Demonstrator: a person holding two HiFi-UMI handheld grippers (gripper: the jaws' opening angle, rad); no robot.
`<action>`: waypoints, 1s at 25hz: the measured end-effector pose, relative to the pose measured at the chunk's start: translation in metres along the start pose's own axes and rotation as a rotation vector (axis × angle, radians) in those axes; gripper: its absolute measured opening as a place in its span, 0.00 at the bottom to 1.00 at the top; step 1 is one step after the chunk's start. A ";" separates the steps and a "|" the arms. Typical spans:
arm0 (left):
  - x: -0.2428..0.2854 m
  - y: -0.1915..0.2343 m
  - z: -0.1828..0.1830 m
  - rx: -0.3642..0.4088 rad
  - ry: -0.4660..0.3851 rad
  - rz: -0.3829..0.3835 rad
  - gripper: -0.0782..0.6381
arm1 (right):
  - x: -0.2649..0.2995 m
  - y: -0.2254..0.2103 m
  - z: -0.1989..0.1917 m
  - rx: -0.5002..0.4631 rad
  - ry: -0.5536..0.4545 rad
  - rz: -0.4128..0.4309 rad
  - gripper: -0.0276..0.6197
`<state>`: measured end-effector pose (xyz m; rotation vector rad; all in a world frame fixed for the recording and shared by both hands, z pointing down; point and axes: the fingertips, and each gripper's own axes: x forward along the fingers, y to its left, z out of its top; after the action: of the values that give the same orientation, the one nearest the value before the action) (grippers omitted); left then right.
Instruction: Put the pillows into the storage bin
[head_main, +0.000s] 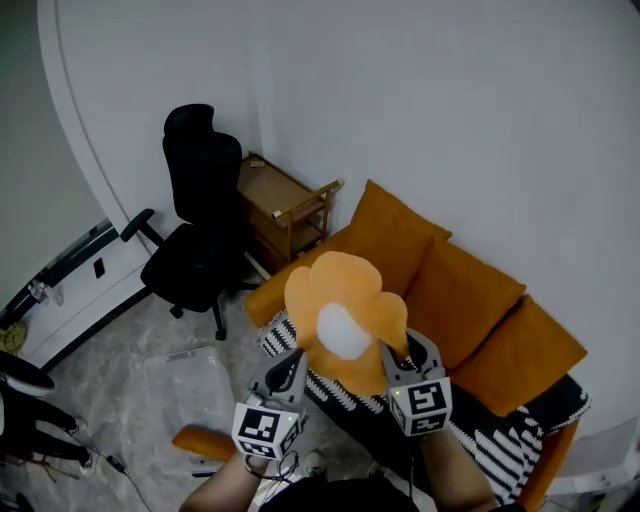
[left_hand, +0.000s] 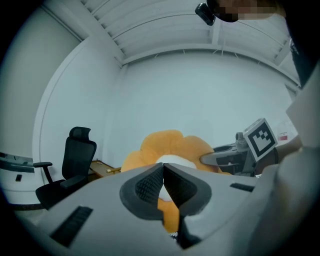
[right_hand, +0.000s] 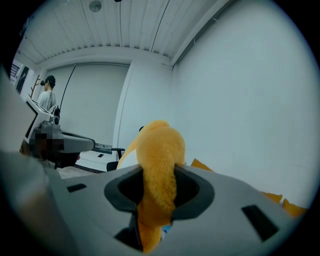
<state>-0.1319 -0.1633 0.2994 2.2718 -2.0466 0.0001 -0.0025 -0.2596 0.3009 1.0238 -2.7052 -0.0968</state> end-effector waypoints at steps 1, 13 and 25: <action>-0.005 0.004 0.000 0.003 0.000 0.010 0.12 | 0.001 0.005 0.000 0.002 -0.002 0.007 0.25; -0.067 0.018 -0.005 0.007 0.019 0.222 0.12 | 0.012 0.059 0.002 -0.012 -0.030 0.226 0.25; -0.173 0.001 -0.030 -0.046 0.076 0.599 0.12 | 0.018 0.141 -0.010 -0.012 -0.034 0.579 0.25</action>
<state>-0.1493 0.0101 0.3200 1.5248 -2.5572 0.0750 -0.1030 -0.1653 0.3349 0.2057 -2.9047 -0.0237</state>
